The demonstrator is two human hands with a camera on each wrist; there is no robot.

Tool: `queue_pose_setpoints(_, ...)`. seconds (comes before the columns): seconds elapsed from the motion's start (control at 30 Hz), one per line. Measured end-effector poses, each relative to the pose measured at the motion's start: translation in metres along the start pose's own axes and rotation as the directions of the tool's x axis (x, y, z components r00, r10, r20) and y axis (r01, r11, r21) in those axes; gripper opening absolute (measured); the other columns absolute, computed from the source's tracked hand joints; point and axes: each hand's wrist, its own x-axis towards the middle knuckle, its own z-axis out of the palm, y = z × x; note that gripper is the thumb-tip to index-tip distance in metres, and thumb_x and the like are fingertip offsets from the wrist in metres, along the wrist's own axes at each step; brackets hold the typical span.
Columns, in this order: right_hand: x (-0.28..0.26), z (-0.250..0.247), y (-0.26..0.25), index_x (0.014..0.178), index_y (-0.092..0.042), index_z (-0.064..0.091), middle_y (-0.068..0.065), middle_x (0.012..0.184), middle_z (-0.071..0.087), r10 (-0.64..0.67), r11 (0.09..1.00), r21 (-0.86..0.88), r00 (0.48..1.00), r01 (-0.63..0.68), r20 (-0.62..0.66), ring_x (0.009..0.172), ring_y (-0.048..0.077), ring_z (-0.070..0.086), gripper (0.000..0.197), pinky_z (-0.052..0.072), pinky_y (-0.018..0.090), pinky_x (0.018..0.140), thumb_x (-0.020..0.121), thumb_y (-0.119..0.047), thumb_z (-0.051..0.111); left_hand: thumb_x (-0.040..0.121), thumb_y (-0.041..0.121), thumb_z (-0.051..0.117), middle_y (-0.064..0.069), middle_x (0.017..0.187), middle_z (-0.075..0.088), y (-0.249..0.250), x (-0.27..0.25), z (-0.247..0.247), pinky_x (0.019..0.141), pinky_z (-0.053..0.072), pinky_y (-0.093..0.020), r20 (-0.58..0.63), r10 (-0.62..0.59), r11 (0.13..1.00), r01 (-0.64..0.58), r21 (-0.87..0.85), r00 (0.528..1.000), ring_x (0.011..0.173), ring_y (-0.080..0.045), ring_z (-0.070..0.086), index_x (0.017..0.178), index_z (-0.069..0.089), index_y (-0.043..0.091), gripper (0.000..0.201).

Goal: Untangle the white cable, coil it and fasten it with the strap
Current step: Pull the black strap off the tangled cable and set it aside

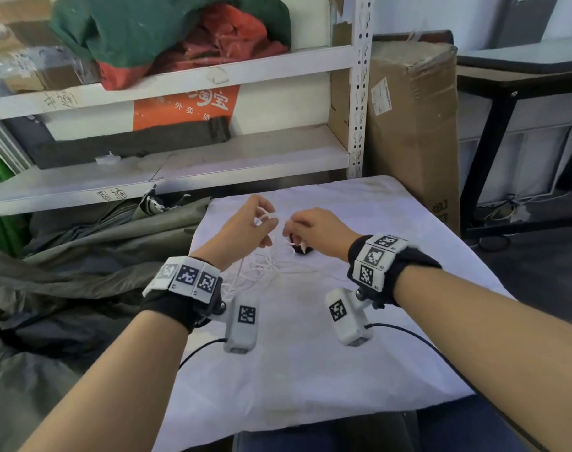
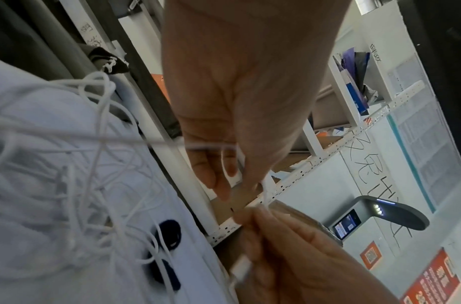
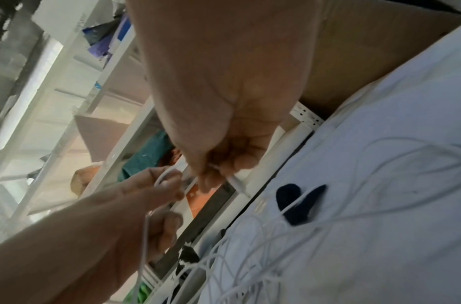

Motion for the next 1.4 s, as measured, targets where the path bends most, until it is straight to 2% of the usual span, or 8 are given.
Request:
queue_pose_setpoints(0.17,0.002,-0.032,0.028,0.085,-0.013,0.064,-0.005,0.063,0.052,0.323,0.923,0.346,0.827,-0.167,-0.461,0.057,0.008,0.045,0.028,0.035,0.014,0.048,0.097,-0.013,0.039,0.087,0.034,0.065,0.009,0.1,0.064,-0.025,-0.005,-0.022,0.073,0.042,-0.018,0.379,-0.161,0.818,-0.092,0.568,0.911,0.086,-0.009,0.063,0.101,0.056,0.028,0.018)
queue_pose_setpoints(0.33,-0.003,-0.054,0.041,0.084,-0.012,0.062,-0.005,0.062,0.052,0.526,0.811,0.565,0.616,-0.154,-0.587,0.058,0.008,0.046,0.028,0.036,0.019,0.052,0.098,-0.017,0.038,0.091,0.023,0.058,0.001,0.112,0.063,-0.041,-0.004,-0.028,0.081,0.037,-0.021,0.312,-0.198,0.627,-0.124,0.769,0.929,0.099,-0.018,0.058,0.108,0.061,0.015,0.019)
queue_pose_setpoints(0.53,-0.007,-0.039,0.047,0.079,-0.016,0.062,-0.002,0.064,0.061,0.466,0.825,0.524,0.778,-0.212,-0.42,0.062,0.006,0.05,0.026,0.038,0.021,0.06,0.096,-0.015,0.043,0.097,0.008,0.049,-0.018,0.086,0.068,-0.027,0.009,-0.018,0.063,0.059,-0.026,-0.014,-0.183,0.982,0.182,-0.054,0.983,0.058,-0.015,0.068,0.085,0.057,0.01,0.014)
queue_pose_setpoints(0.73,-0.006,-0.032,0.042,0.098,-0.008,0.064,0.002,0.065,0.06,0.429,0.836,0.473,0.869,-0.278,-0.247,0.07,0.017,0.055,0.025,0.043,0.028,0.069,0.098,-0.013,0.039,0.102,0.009,0.036,-0.013,0.083,0.072,0.003,0.011,-0.023,0.067,0.059,-0.025,-0.138,-0.276,0.543,0.036,-0.839,0.951,0.077,-0.022,0.072,0.091,0.053,0.007,0.02)
queue_pose_setpoints(0.9,-0.009,-0.033,0.043,0.099,-0.007,0.055,0.006,0.061,0.049,0.552,0.68,0.69,0.792,-0.249,-0.258,0.06,0.016,0.061,0.024,0.049,0.02,0.056,0.101,-0.01,0.031,0.101,0.016,0.037,-0.002,0.084,0.064,-0.026,0.005,-0.026,0.057,0.04,-0.02,-0.338,-0.414,0.837,0.208,-0.506,0.845,0.064,-0.011,0.054,0.101,0.052,0.014,0.016)
queue_pose_setpoints(1.17,-0.009,-0.031,0.043,0.085,-0.014,0.059,0.0,0.065,0.049,0.531,0.748,0.621,0.773,-0.236,-0.346,0.054,0.012,0.04,0.022,0.033,0.02,0.051,0.097,-0.017,0.041,0.097,0.014,0.04,0.001,0.102,0.064,-0.045,0.003,-0.023,0.063,0.041,-0.025,-0.441,-0.3,0.954,0.253,-0.162,0.846,0.085,-0.017,0.054,0.11,0.054,0.019,0.02)
queue_pose_setpoints(1.27,-0.011,-0.032,0.033,0.078,-0.015,0.058,0.0,0.061,0.043,0.478,0.735,0.642,0.839,-0.218,-0.262,0.05,0.011,0.033,0.028,0.027,0.018,0.045,0.1,-0.023,0.041,0.091,0.007,0.043,-0.006,0.124,0.054,-0.036,0.005,-0.021,0.089,0.044,-0.036,-0.271,-0.258,0.953,0.291,0.089,0.927,0.111,-0.028,0.051,0.131,0.044,0.02,0.042)
queue_pose_setpoints(1.4,-0.015,-0.027,0.026,0.096,-0.008,0.06,0.002,0.062,0.046,0.42,0.71,0.654,0.902,-0.261,-0.097,0.05,0.01,0.034,0.026,0.028,0.016,0.044,0.101,-0.017,0.036,0.079,-0.005,0.043,-0.006,0.159,-0.001,0.0,-0.001,-0.009,0.115,0.008,-0.047,-0.397,-0.068,0.9,0.229,0.372,0.915,0.145,-0.026,0.006,0.149,0.009,0.023,0.083)
